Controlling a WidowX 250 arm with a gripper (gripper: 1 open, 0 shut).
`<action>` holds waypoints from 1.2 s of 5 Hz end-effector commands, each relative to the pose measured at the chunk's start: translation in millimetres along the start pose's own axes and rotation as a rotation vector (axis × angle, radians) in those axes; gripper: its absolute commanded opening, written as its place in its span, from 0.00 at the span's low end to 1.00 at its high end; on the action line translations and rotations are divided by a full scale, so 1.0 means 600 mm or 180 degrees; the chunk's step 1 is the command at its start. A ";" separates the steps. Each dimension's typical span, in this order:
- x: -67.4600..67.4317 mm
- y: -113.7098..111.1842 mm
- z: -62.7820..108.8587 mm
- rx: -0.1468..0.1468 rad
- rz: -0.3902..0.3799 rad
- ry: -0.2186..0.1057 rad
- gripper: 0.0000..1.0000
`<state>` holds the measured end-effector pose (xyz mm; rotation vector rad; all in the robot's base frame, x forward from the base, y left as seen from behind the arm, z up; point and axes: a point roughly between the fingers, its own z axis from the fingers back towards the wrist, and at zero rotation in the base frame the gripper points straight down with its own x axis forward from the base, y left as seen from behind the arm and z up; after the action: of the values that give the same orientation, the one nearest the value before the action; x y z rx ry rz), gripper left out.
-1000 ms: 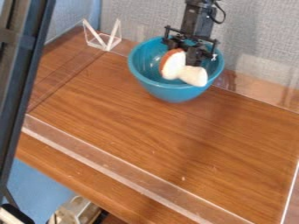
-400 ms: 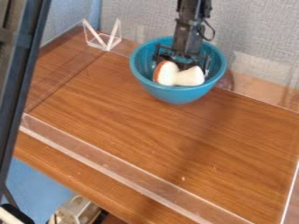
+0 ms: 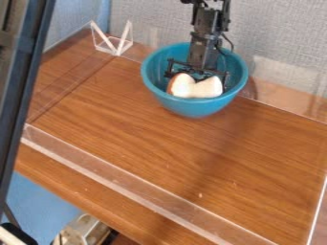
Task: Put the mushroom in the blue bowl
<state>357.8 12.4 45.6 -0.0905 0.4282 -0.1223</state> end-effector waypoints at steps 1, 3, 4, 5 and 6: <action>-0.021 -0.009 0.071 0.0105 -0.0141 -0.0321 0.00; -0.027 -0.004 0.083 0.0096 -0.0180 -0.0305 0.00; -0.029 0.000 0.089 0.0064 -0.0133 -0.0307 0.00; -0.021 0.002 0.084 -0.0046 0.0105 -0.0338 0.00; -0.005 0.008 0.073 -0.0073 0.0096 -0.0331 0.00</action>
<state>365.9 12.5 63.7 -0.1189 0.4030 -0.0983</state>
